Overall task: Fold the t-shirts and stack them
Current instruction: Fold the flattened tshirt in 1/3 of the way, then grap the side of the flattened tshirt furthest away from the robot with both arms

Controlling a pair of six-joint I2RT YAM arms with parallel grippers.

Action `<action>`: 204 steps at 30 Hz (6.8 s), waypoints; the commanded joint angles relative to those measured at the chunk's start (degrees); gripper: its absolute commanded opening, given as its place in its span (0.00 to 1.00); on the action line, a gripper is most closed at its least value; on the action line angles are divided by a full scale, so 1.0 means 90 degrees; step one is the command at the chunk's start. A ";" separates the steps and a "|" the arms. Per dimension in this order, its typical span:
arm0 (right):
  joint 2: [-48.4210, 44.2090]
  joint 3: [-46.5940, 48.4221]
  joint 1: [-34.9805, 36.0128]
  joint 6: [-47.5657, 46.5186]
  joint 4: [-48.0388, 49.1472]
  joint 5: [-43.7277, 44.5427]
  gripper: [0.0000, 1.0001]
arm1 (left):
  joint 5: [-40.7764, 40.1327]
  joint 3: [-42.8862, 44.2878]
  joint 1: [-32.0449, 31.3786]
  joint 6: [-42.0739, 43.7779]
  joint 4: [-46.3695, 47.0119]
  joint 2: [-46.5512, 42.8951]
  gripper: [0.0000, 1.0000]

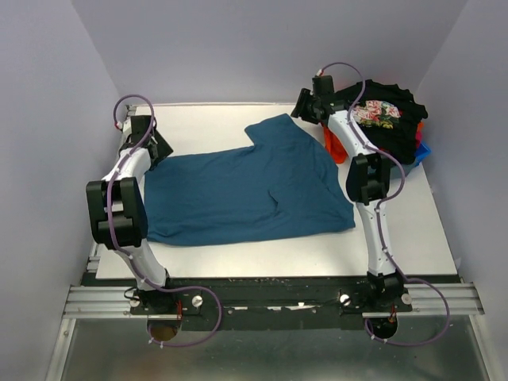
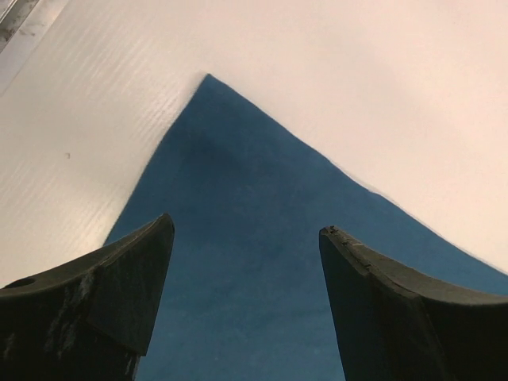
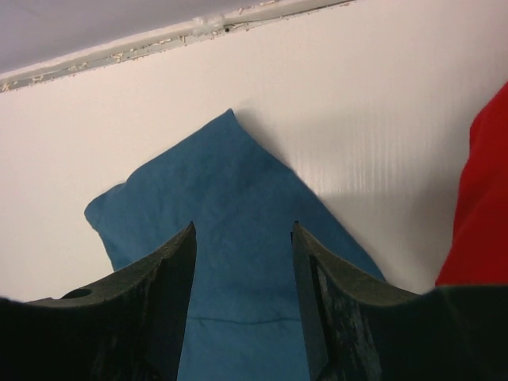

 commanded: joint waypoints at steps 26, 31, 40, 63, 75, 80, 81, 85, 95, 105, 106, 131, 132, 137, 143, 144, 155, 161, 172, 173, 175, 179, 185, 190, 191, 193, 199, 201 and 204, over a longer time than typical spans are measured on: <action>0.0248 -0.0479 -0.0535 0.0494 -0.1106 -0.0458 0.61 | 0.1037 -0.0183 0.0964 -0.0434 0.1008 0.0801 0.88; -0.0073 -0.1092 -0.0506 0.0190 -0.1264 -0.0214 0.51 | 0.1105 -0.0339 0.0964 -0.0443 0.1203 0.0781 0.88; -0.1235 -0.2850 -0.0486 -0.0044 -0.0815 0.0547 0.42 | 0.1212 -0.0515 0.0955 -0.0434 0.1389 0.0693 0.88; -0.3376 -0.5598 -0.0408 -0.0201 -0.0043 0.1222 0.46 | 0.1652 -0.0711 0.0935 -0.0590 0.2004 0.0634 0.85; -0.2077 -0.3391 -0.0379 -0.0406 -0.0277 0.1037 0.53 | 0.1729 0.0333 0.0935 -0.0492 0.1673 0.1649 0.77; -0.1413 -0.2376 -0.0349 -0.0416 -0.0609 0.0968 0.57 | 0.1993 0.0919 0.0935 -0.0473 0.1380 0.2176 0.71; -0.1296 -0.2229 -0.0340 -0.0416 -0.0648 0.0939 0.58 | 0.2003 0.1017 0.0935 -0.0463 0.1341 0.2255 0.70; -0.0964 -0.1701 -0.0330 -0.0435 -0.0736 0.0890 0.58 | 0.2101 0.1301 0.0925 -0.0337 0.1155 0.2450 0.62; -0.0397 -0.1075 -0.0301 -0.0221 -0.0825 0.0685 0.64 | 0.2286 0.1135 0.0876 -0.0160 0.1165 0.2412 0.53; 0.0111 -0.0430 -0.0310 -0.0074 -0.1098 0.0773 0.64 | 0.2345 0.1330 0.0886 0.0074 0.1096 0.2529 0.26; 0.0131 -0.0411 -0.0310 -0.0064 -0.1107 0.0744 0.63 | 0.2374 0.1369 0.0896 0.0113 0.1096 0.2539 0.21; -0.0025 -0.0430 -0.0427 0.0171 -0.1108 0.0274 0.17 | 0.2765 0.0969 0.1101 0.0250 0.1458 0.1953 0.00; -0.0093 -0.0440 -0.0427 0.0132 -0.1049 0.0314 0.10 | 0.2765 0.0979 0.1111 0.0250 0.1467 0.1943 0.00; -0.0474 -0.0606 -0.0427 -0.0112 -0.0679 0.0587 0.01 | 0.2746 0.0979 0.1101 0.0260 0.1506 0.1923 0.00; -0.0796 -0.0548 -0.0427 -0.0425 -0.0522 0.0734 0.01 | 0.2619 0.1067 0.1101 0.0230 0.1447 0.1846 0.00; -0.0836 -0.0528 -0.0427 -0.0454 -0.0502 0.0715 0.01 | 0.2609 0.1028 0.1101 0.0211 0.1486 0.1816 0.00; -0.1304 -0.0801 -0.0427 -0.0630 -0.0463 0.0219 0.01 | 0.2541 0.0931 0.1199 0.0230 0.1526 0.1611 0.00; -0.1753 -0.1532 -0.0427 -0.0640 -0.0502 -0.0145 0.01 | 0.2463 0.0774 0.1218 0.0338 0.1584 0.1396 0.00; -0.2905 -0.3261 -0.0427 -0.0552 -0.0170 -0.0555 0.01 | 0.2843 0.0237 0.1199 0.0250 0.2053 0.1123 0.00; -0.3022 -0.3378 -0.0427 -0.0533 -0.0141 -0.0565 0.01 | 0.2814 0.0169 0.1208 0.0250 0.2053 0.1055 0.00; -0.3266 -0.3662 -0.0428 -0.0533 -0.0102 -0.0614 0.01 | 0.2785 -0.0036 0.1189 0.0250 0.2218 0.0879 0.00; -0.3648 -0.4023 -0.0418 -0.0552 -0.0247 -0.0585 0.01 | 0.2668 -0.0543 0.1208 0.0221 0.2463 0.0489 0.00; -0.4438 -0.4794 -0.0418 -0.0494 -0.0200 -0.0643 0.01 | 0.2618 -0.1227 0.1199 0.0152 0.2902 0.0020 0.00; -0.5063 -0.5488 -0.0408 -0.0435 -0.0170 -0.0594 0.01 | 0.2580 -0.1754 0.1208 0.0064 0.3283 -0.0429 0.00; -0.5171 -0.5566 -0.0398 -0.0435 -0.0170 -0.0575 0.01 | 0.2551 -0.1823 0.1208 0.0064 0.3322 -0.0507 0.00; -0.5395 -0.5742 -0.0398 -0.0435 -0.0180 -0.0604 0.01 | 0.2453 -0.1931 0.1199 0.0093 0.3342 -0.0683 0.00; -0.5952 -0.6172 -0.0398 -0.0435 -0.0199 -0.0555 0.01 | 0.1839 -0.2487 0.1199 0.0084 0.3479 -0.1298 0.00; -0.6079 -0.6289 -0.0398 -0.0445 -0.0209 -0.0545 0.01 | 0.1653 -0.2653 0.1218 0.0084 0.3557 -0.1474 0.00; -0.6197 -0.6426 -0.0398 -0.0464 -0.0228 -0.0497 0.01 | 0.1496 -0.2790 0.1238 0.0084 0.3576 -0.1592 0.00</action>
